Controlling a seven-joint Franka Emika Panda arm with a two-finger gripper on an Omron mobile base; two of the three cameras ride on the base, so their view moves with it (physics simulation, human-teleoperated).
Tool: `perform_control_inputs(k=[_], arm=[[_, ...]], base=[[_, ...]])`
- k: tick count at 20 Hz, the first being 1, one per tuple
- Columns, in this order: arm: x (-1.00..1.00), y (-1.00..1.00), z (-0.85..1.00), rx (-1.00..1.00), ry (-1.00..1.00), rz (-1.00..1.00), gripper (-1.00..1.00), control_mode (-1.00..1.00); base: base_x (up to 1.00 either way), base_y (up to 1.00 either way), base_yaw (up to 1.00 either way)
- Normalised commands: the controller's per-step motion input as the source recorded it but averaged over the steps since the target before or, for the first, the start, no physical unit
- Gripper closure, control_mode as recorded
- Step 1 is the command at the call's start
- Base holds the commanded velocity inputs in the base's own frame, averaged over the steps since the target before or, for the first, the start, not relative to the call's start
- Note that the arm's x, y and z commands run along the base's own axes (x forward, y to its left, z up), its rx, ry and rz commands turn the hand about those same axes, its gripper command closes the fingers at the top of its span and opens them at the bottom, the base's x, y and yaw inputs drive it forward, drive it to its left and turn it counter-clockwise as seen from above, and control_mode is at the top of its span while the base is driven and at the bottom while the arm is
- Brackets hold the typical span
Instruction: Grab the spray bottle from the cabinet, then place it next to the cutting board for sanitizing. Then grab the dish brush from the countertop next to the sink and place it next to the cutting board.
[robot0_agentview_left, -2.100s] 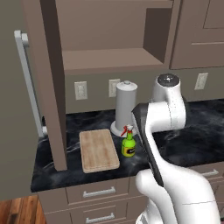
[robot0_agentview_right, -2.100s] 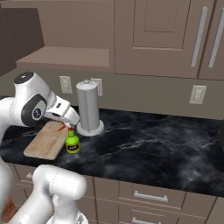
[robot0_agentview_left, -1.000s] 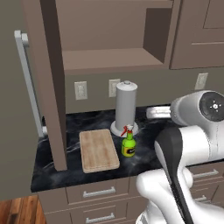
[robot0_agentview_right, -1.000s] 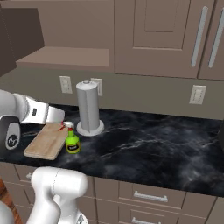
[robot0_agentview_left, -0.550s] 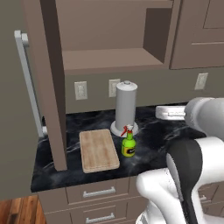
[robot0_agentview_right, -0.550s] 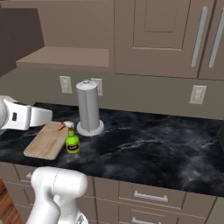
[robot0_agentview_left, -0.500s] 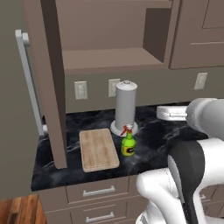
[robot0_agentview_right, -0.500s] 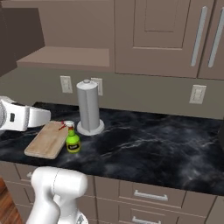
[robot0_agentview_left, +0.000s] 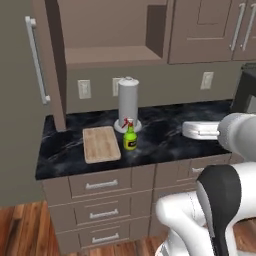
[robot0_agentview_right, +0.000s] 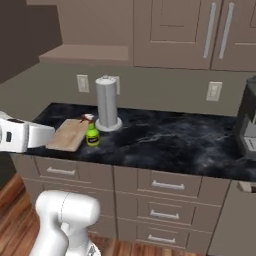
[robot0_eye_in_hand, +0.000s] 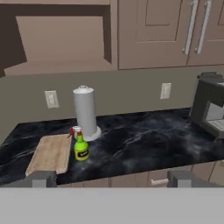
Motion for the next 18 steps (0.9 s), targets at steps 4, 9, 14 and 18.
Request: perform_control_inputs(k=[4,9,14,18], arm=[[0.00,0.00,0.00,0.00,0.00,0.00,-1.00,1.00],[0.00,0.00,0.00,0.00,0.00,0.00,-1.00,1.00],[0.00,0.00,0.00,0.00,0.00,0.00,-1.00,1.00],[0.00,0.00,0.00,0.00,0.00,0.00,-1.00,1.00]], base=[[-1.00,0.18,-0.20],[-0.45,-0.13,-0.70],[0.00,-0.03,-0.99],[0.00,0.00,-1.00]])
